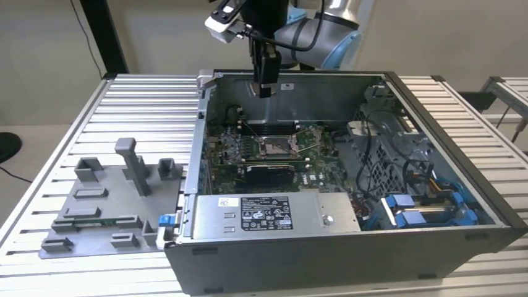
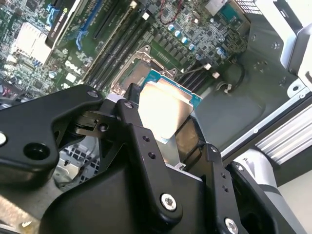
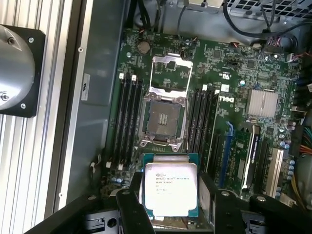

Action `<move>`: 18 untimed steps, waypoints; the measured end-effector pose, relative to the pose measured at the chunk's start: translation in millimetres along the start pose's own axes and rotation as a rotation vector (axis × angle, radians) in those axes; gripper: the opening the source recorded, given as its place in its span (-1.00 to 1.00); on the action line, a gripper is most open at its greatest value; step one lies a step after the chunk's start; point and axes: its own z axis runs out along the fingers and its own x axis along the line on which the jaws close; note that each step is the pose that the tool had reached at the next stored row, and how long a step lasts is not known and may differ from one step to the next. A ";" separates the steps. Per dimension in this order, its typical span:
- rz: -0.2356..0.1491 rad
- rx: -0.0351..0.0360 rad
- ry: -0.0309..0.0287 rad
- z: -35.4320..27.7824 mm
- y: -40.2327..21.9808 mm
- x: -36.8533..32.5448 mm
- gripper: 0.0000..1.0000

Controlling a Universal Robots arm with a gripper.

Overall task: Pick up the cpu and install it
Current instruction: 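Place the cpu into insertion slot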

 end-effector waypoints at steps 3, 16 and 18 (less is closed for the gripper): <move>0.000 0.0001 -0.0001 1.8 -0.1 0.1 -1.00; 0.000 0.0023 0.0002 10.0 -0.5 0.8 -1.00; 0.000 0.0055 0.0008 11.2 -0.5 0.9 -1.00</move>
